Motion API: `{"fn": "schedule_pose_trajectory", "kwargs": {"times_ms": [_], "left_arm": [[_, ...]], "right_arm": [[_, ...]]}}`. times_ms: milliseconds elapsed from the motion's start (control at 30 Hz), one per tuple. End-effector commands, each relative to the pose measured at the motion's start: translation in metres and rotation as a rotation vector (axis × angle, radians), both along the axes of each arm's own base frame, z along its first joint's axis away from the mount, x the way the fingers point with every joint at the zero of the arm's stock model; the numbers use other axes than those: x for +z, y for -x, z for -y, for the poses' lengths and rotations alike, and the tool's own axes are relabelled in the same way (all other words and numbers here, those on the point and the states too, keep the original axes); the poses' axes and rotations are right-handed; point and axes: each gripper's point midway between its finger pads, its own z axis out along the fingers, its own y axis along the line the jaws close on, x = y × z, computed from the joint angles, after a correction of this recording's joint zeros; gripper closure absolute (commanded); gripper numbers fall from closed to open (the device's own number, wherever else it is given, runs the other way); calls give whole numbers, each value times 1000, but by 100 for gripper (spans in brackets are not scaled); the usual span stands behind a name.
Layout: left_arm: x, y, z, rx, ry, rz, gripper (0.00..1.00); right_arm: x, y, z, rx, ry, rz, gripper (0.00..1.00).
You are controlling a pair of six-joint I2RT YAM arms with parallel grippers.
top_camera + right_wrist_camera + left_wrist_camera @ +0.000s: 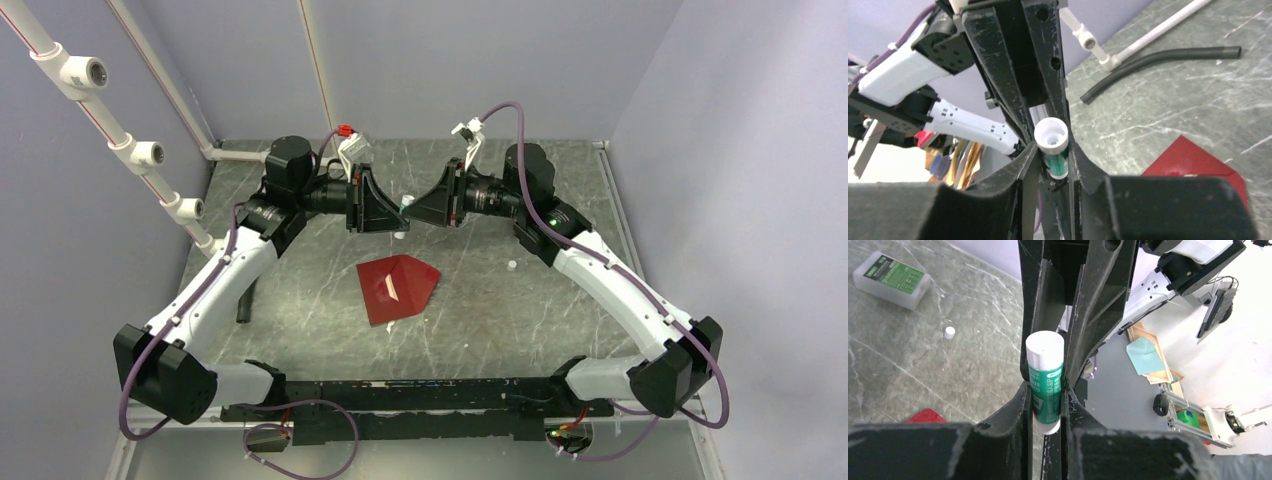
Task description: Place the letter into the envelope and seal it
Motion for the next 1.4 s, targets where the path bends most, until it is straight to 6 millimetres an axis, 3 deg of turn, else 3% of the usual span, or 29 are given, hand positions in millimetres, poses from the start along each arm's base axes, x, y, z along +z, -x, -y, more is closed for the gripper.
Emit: {"fn": "schedule_pose_trajectory", "kwargs": {"times_ms": [0, 133, 333, 567, 700, 900, 967, 1100, 1367], "left_arm": [[19, 26, -5, -119, 21, 93, 97], [14, 27, -6, -139, -3, 93, 98], [11, 26, -6, -142, -18, 95, 98], [8, 30, -8, -153, -38, 85, 98], [6, 27, -9, -121, -49, 97, 97], [6, 25, -9, -122, -54, 96, 98], [7, 26, -9, -121, -55, 97, 98], [9, 26, -9, -120, -51, 107, 98], [8, 23, -8, -115, -56, 101, 98]], "right_arm": [[24, -3, -3, 7, -43, 51, 71], [24, -5, -3, 0, -45, 54, 53], [27, -6, -2, -9, -51, 55, 52], [39, 9, 0, 57, -71, 102, 61], [36, 4, 0, 31, -45, 74, 62], [31, 0, -5, 32, -53, 37, 80], [32, 3, -5, 53, -53, 46, 82], [27, 7, -5, 90, -20, 64, 63], [24, 15, -6, 142, -22, 59, 56]]}}
